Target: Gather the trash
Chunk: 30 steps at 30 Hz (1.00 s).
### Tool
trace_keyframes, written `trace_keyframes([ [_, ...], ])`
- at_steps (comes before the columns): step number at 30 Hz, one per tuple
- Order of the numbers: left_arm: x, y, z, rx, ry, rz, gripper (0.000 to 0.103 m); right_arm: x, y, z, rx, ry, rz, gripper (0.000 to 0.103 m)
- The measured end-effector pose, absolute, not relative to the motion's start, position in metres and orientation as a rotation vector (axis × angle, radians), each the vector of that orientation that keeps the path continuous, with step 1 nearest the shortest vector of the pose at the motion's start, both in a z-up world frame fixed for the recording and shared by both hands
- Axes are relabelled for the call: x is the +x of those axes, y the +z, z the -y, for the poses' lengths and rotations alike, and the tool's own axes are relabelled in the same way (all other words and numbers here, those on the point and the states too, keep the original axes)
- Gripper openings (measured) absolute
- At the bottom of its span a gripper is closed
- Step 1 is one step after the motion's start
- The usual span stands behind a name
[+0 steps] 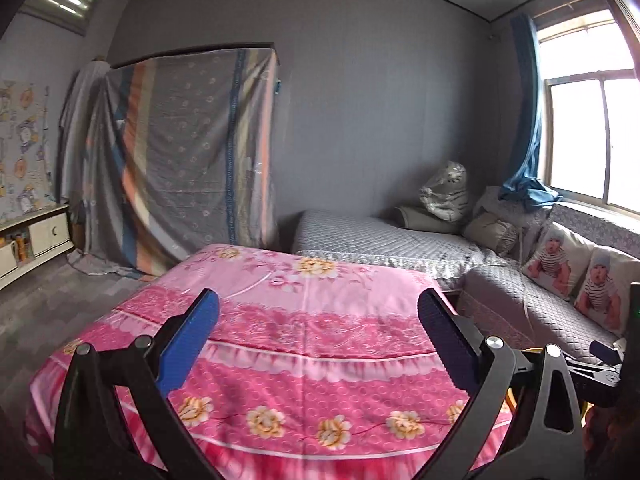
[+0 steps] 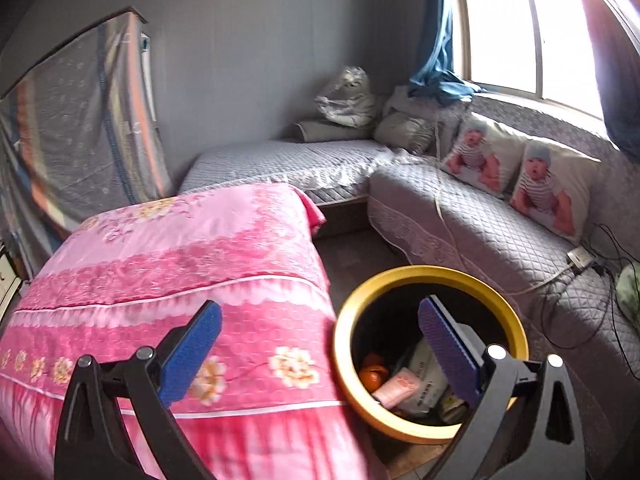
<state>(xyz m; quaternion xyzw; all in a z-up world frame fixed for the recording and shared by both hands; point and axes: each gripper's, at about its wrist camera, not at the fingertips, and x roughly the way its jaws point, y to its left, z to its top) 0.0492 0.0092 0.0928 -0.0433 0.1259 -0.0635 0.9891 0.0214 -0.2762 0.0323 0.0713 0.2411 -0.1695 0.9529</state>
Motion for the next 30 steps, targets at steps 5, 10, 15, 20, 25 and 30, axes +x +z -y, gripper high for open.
trace_keyframes([
  [5,0.036,0.078,-0.036,-0.069,-0.049,-0.320,0.095,0.004,0.049,0.227,0.105,-0.312,-0.402,0.095],
  [10,0.015,0.067,-0.046,-0.014,-0.001,-0.316,0.095,-0.010,0.046,0.209,0.071,-0.314,-0.370,0.095],
  [15,-0.002,0.060,-0.050,-0.028,-0.017,-0.291,0.095,-0.021,0.034,0.200,0.063,-0.314,-0.378,0.095],
  [20,-0.011,0.057,-0.044,-0.062,-0.029,-0.261,0.095,-0.029,0.025,0.195,0.044,-0.327,-0.358,0.095],
  [25,-0.009,0.056,-0.038,-0.054,-0.049,-0.272,0.095,-0.030,0.023,0.200,0.065,-0.335,-0.357,0.095],
  [30,-0.011,0.063,-0.033,-0.059,-0.064,-0.245,0.095,-0.032,0.024,0.203,0.076,-0.337,-0.355,0.095],
])
